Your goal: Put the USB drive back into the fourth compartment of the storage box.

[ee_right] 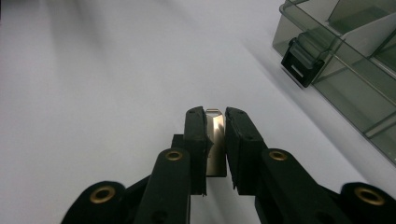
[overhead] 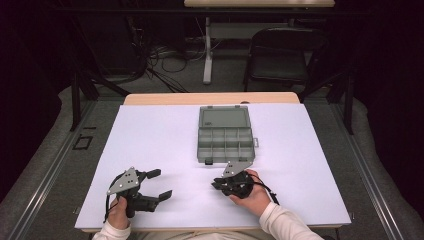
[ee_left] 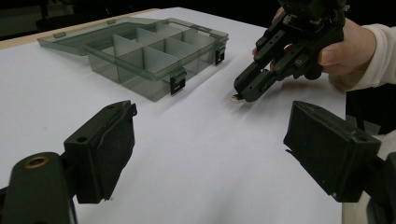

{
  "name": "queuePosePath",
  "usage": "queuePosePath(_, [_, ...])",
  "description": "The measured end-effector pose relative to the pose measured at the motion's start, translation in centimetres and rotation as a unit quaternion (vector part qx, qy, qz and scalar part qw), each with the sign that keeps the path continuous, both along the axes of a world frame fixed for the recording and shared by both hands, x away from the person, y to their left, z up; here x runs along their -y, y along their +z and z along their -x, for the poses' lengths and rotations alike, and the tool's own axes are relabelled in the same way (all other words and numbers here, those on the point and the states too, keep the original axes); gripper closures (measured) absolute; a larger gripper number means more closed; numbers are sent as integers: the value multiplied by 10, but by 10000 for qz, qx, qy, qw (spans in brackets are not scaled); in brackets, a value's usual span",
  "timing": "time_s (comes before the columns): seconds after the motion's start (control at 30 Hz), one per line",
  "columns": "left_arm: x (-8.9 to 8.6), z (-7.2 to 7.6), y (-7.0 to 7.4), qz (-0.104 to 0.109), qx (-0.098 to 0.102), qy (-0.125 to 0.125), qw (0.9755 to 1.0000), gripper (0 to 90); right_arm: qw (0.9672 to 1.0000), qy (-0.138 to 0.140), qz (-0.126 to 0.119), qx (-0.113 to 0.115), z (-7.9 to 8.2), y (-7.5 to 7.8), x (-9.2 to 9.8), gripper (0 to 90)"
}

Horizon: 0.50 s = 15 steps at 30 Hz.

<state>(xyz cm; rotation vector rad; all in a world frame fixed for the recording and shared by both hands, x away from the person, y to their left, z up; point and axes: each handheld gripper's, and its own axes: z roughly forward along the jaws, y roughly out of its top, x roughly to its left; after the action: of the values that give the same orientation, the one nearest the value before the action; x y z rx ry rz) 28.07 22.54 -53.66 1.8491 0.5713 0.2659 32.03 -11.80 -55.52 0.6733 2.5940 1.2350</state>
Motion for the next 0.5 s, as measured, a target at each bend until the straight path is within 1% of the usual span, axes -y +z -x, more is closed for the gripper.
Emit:
queuePosePath(0.1, [0,0,0,2,4,1,10000,157,10000,-27,-9,-18,0,1,1,794])
queuePosePath(0.5, [0,0,0,7,1,-8,10000,157,9999,-92,-88,46,1,8,6,794])
